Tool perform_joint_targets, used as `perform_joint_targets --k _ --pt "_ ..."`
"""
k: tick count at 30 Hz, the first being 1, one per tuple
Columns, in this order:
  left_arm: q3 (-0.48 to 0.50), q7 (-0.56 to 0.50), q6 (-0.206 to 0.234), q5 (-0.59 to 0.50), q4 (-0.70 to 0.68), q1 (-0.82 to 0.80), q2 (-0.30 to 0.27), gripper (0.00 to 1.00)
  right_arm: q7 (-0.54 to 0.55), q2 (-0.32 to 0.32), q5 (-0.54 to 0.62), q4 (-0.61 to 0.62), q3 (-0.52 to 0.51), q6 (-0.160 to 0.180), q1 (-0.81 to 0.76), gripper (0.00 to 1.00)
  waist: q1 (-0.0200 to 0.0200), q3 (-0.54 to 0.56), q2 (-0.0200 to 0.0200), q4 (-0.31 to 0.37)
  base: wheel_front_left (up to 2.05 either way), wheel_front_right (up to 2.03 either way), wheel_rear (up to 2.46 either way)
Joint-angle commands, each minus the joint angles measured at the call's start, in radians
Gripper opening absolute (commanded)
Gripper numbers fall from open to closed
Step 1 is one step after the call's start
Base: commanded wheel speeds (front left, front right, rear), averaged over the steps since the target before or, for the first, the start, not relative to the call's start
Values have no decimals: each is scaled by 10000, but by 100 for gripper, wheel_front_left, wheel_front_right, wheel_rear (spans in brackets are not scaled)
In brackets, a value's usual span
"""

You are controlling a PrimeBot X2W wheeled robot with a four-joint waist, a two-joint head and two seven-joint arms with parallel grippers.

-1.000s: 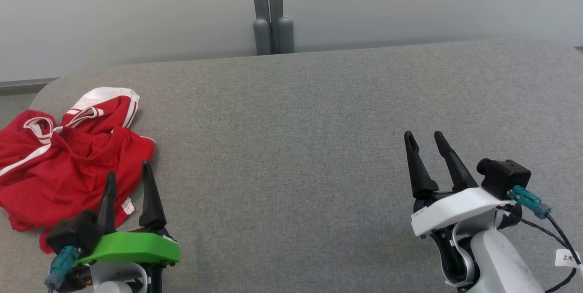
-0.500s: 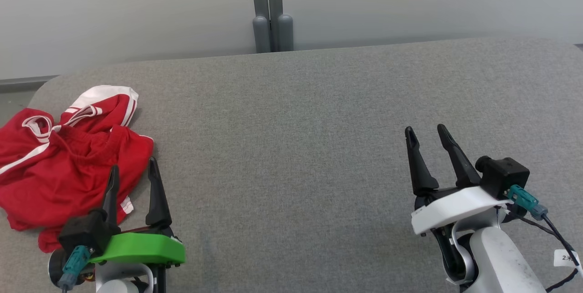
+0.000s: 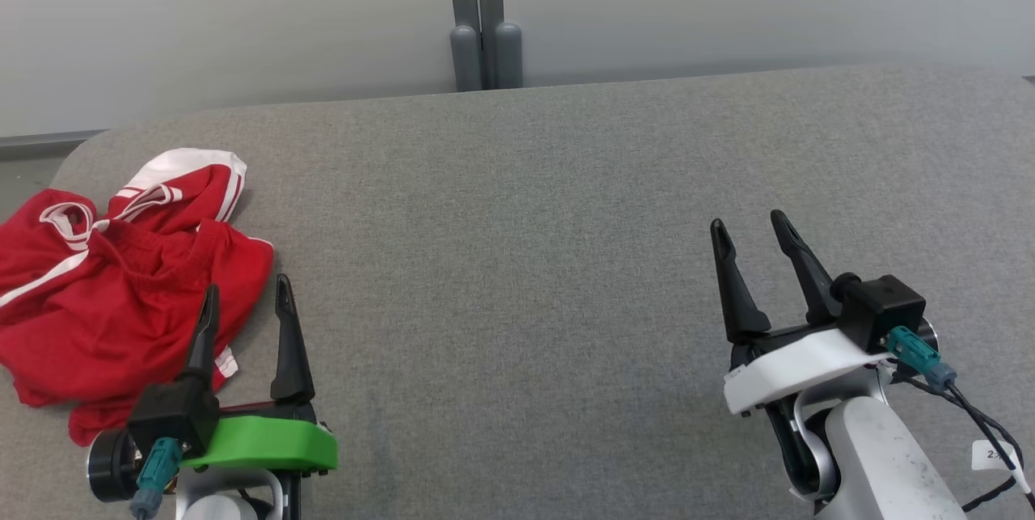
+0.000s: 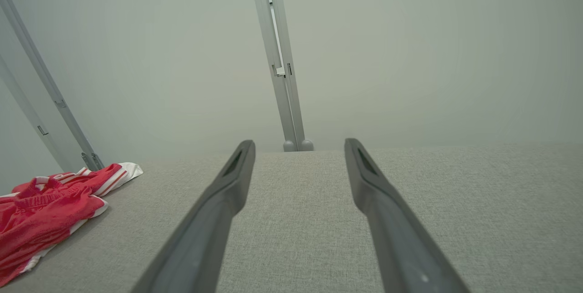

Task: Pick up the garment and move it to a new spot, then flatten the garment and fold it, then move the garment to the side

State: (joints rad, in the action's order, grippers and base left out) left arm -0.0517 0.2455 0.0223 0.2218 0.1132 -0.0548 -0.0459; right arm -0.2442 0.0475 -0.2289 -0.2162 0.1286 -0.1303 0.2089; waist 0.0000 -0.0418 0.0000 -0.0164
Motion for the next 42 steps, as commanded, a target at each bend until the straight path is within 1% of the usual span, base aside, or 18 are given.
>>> perform_joint_targets --k 1,9,28,32,36,42 --pt "-18 68 35 -277 -33 -43 -74 100 -95 47 215 -47 43 -7 90 100 0 0 0 -4 0 0 0" --pt "-88 229 64 -757 -72 -40 -75 100 -228 50 697 -259 108 -8 190 100 0 -40 0 -10 0 0 0" --pt "-143 205 91 -598 91 -78 -73 100 -218 48 530 -428 42 -8 224 100 0 -59 0 26 0 0 0" --pt "-127 204 124 -521 229 -48 -73 100 -218 39 273 -497 388 -8 137 100 0 -42 0 -27 0 0 0" --pt "-51 204 151 -406 393 -125 -72 100 -218 42 97 -556 566 -6 56 100 0 -40 0 -258 0 0 0" --pt "74 204 226 -256 527 -62 -72 100 -218 42 -94 -590 802 -6 -45 100 0 -11 0 -939 0 0 0"
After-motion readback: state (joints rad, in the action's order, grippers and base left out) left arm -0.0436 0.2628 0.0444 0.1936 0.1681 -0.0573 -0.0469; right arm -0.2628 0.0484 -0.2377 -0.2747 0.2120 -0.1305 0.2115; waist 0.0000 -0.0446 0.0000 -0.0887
